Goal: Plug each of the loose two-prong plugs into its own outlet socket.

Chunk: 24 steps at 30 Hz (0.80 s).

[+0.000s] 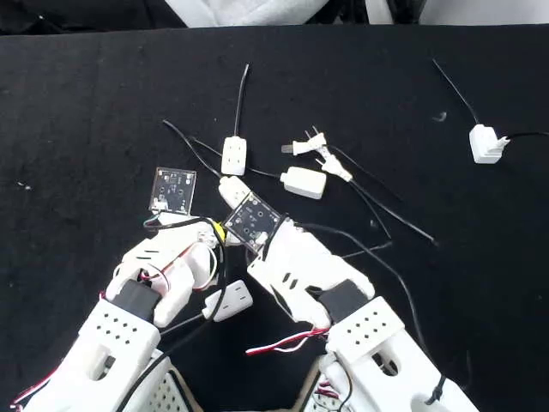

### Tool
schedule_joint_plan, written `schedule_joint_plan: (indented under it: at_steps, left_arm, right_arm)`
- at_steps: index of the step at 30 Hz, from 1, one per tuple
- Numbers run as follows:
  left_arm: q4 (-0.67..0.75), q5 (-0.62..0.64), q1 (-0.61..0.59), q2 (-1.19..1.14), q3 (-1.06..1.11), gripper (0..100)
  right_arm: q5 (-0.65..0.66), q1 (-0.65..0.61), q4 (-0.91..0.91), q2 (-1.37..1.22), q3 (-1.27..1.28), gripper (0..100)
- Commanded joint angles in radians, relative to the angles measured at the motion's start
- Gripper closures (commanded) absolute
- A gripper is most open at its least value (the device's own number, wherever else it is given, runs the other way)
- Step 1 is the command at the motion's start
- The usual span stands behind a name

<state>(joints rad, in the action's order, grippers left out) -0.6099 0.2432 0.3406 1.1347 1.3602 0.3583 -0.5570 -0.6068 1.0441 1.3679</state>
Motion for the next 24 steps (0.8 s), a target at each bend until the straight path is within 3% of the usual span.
schedule_joint_plan:
  at_steps: [1,16,24]
  left_arm:
    - [0.003,-0.003,0.004,0.009,-0.005,97]
    - [0.005,-0.003,0.004,0.009,-0.004,97]
    - [-0.005,-0.003,-0.005,0.009,-0.028,97]
  right_arm:
    - [-0.017,-0.008,0.018,0.024,-0.065,98.8]
    - [-0.017,-0.008,-0.095,0.289,-0.028,98.8]
    - [-0.009,-0.006,-0.091,0.283,-0.013,98.8]
